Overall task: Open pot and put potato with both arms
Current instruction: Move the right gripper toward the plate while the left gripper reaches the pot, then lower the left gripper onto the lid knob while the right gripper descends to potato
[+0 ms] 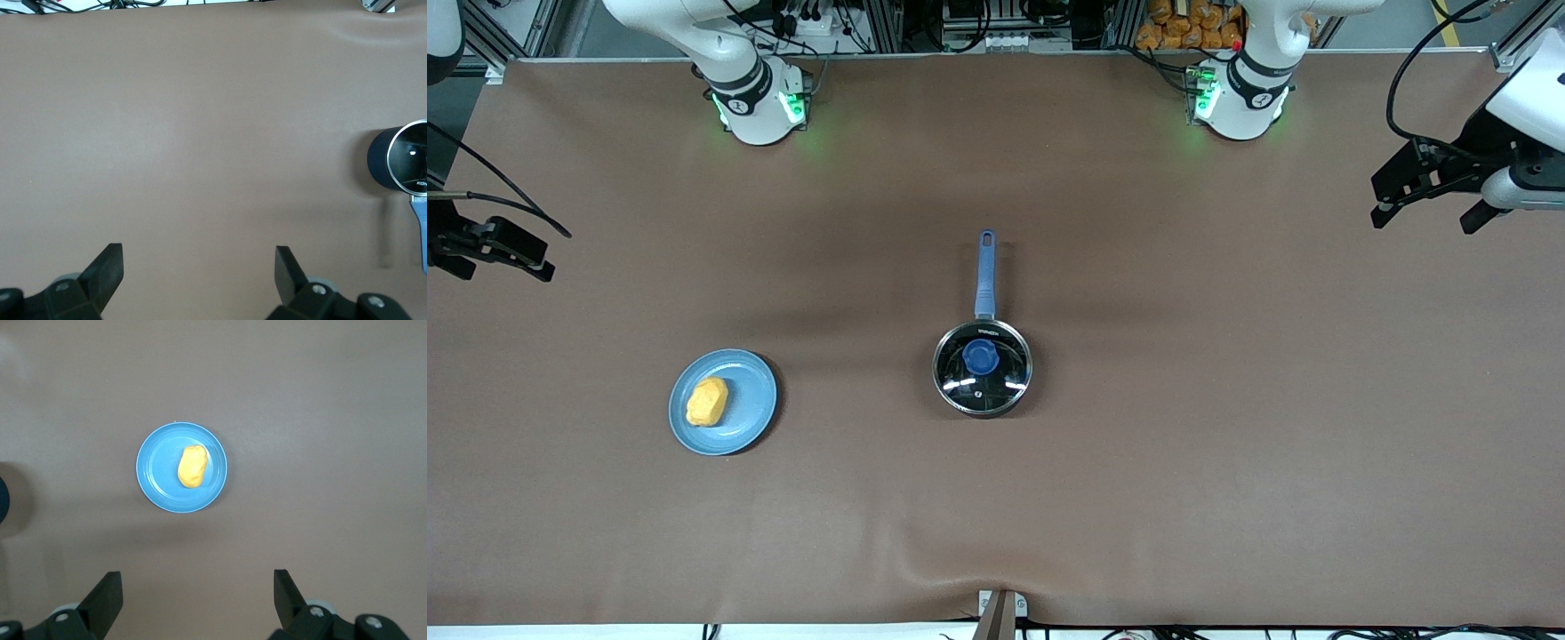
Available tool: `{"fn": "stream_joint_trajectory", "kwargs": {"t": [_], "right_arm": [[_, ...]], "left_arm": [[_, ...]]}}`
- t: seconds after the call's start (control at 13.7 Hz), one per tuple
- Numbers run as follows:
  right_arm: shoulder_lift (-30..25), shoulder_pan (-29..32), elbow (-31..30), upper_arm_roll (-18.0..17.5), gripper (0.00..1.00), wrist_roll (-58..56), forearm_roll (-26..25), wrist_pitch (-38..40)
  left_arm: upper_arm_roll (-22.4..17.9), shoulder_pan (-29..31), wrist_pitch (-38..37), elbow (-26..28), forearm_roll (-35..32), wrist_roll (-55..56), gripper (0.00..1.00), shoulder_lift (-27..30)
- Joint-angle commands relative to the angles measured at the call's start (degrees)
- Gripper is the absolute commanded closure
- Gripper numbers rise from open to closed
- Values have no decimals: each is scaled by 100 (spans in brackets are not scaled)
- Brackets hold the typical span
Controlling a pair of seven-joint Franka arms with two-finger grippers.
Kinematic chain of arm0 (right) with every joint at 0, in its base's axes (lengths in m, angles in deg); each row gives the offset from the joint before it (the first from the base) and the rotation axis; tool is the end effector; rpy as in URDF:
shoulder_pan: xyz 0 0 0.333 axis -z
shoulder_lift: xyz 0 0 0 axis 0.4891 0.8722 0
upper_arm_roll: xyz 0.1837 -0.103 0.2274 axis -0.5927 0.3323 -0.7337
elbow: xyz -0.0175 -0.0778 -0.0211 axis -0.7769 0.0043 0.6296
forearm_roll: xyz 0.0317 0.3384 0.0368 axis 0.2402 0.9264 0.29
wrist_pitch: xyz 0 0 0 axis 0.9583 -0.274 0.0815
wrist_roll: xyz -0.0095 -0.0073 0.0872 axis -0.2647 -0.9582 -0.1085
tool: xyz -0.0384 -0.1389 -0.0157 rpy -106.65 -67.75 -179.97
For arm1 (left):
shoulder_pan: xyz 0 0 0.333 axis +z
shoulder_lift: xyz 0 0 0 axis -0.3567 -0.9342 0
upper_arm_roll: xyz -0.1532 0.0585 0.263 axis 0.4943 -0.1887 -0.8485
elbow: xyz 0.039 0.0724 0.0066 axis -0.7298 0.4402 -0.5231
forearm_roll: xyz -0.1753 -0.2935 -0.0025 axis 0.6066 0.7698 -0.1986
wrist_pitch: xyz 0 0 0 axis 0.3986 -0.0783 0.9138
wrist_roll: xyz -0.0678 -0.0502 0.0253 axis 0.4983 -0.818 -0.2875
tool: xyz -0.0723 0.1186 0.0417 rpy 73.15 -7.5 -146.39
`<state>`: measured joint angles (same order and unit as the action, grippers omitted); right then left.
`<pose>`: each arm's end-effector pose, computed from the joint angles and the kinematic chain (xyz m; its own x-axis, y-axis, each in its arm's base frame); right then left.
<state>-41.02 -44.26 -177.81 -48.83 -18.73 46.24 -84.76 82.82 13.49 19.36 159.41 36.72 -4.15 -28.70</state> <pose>0.5212 -0.0342 0.5701 0.9978 -0.0354 0.0559 -0.0360 -0.9993 0.0084 0.4910 -0.0778 0.6280 0.9870 -0.0585 0.1497 -0.0616 -0.9980 0.0158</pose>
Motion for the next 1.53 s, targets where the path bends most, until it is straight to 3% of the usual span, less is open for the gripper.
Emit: {"fn": "stream_joint_trajectory", "kwargs": {"t": [0.0,0.44,0.8,1.1,1.31,1.46], "right_arm": [[-134,30,-124,-61,0,-17,-109,-55],[49,39,-132,-70,0,-8,-30,-204],[927,205,-168,-61,0,9,443,-643],[1771,206,-185,-61,0,9,655,-1275],[2316,188,-413,-61,0,-17,1146,-1881],[2615,153,-615,-70,0,-8,1226,-2364]], "left_arm": [[-54,-77,37,216,53,244,0,219],[-54,-147,308,506,71,61,0,149],[-10,-533,484,946,79,122,0,115],[-10,-1560,1089,877,106,735,0,-560],[-80,-2377,1582,684,88,1527,0,-1351],[-561,-3149,1627,167,114,1861,0,-2053]]}}
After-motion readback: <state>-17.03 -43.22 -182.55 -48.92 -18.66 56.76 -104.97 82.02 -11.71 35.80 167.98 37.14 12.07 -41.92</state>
